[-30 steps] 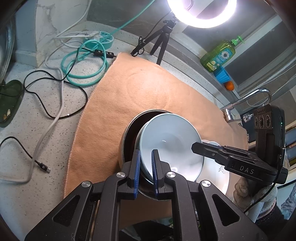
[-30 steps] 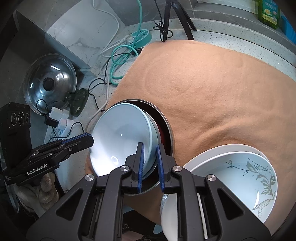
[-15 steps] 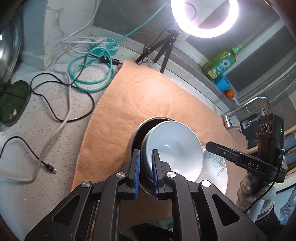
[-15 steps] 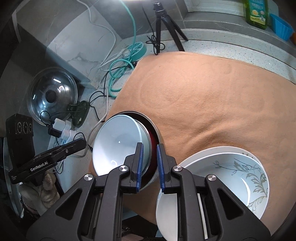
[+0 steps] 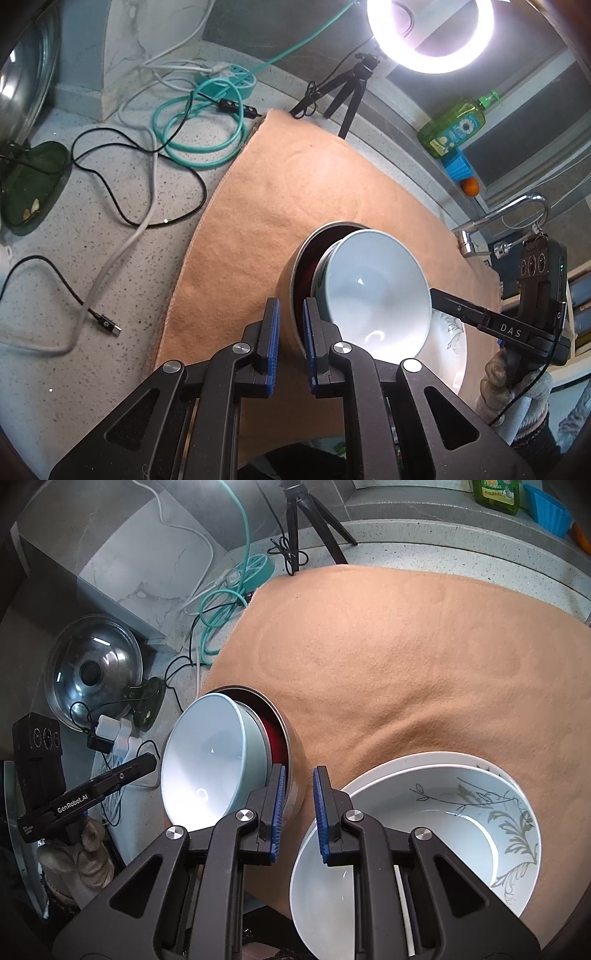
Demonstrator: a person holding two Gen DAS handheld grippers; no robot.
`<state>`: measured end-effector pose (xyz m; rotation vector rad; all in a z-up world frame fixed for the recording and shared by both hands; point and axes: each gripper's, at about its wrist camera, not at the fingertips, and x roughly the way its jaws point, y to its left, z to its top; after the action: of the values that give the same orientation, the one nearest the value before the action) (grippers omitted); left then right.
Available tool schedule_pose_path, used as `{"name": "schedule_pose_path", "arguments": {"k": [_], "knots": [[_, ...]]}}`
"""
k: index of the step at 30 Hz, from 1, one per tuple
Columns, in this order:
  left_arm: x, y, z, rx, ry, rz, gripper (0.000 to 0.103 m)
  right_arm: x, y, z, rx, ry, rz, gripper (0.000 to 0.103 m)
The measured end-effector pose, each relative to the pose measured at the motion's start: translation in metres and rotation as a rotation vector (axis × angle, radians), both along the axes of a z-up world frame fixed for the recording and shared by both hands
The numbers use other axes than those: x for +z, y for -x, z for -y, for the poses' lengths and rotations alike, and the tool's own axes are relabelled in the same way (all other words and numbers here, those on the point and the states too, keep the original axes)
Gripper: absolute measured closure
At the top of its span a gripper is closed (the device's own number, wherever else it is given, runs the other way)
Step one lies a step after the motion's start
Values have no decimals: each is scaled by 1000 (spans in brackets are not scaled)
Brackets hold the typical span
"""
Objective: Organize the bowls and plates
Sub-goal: 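Settle the pale blue bowl inside the saucepan with both grippers, then lift the nested bowl and pans and carry them onto the plate stack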
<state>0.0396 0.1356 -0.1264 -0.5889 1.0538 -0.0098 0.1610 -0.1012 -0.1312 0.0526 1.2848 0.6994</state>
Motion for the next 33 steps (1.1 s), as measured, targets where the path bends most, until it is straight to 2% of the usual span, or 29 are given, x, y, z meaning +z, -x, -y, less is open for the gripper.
{"name": "schedule_pose_path", "arguments": {"k": [17, 21, 33], "knots": [[-20, -6, 6, -22, 24, -25, 92, -21, -1, -6, 10, -5, -70, 88], [-22, -8, 6, -24, 28, -24, 92, -22, -1, -9, 20, -9, -80, 92], [-19, -8, 8, -23, 11, -18, 92, -20, 0, -11, 19, 3, -71, 92]]}}
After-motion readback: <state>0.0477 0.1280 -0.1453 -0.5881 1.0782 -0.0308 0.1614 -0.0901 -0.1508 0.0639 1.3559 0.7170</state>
